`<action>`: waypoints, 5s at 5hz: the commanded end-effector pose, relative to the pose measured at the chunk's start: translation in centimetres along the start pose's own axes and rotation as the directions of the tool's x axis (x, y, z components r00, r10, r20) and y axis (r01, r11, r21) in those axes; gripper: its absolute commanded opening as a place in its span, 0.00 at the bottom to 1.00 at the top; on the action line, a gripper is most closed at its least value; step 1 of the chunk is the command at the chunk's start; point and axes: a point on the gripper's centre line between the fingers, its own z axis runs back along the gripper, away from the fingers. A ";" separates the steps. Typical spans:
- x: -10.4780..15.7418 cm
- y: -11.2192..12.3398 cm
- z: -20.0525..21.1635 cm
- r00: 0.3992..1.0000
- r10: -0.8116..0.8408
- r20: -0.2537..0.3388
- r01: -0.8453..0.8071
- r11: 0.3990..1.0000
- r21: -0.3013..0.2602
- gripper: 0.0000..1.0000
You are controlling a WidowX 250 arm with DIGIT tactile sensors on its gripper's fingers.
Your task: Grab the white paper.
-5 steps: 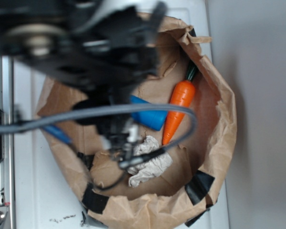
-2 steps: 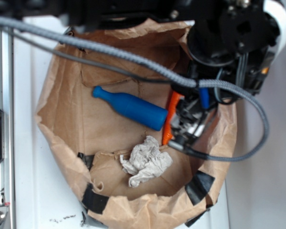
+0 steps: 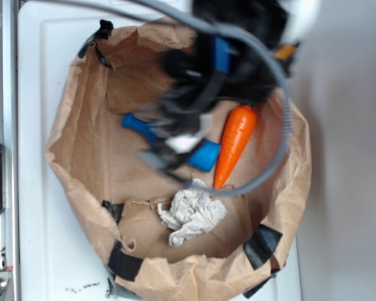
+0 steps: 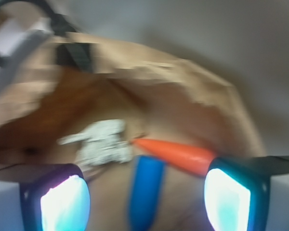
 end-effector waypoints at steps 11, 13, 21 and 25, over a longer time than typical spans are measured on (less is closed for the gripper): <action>-1.9 -4.8 -9.3 0.992 -0.129 -0.013 0.129 0.991 0.043 1.00; 0.8 -5.2 -11.2 0.994 -0.091 -0.060 0.094 0.995 0.044 1.00; -0.8 -2.4 -15.4 0.994 -0.005 -0.110 0.017 0.994 0.111 0.00; -0.5 2.9 -3.7 0.988 0.144 -0.058 -0.138 0.986 0.092 0.04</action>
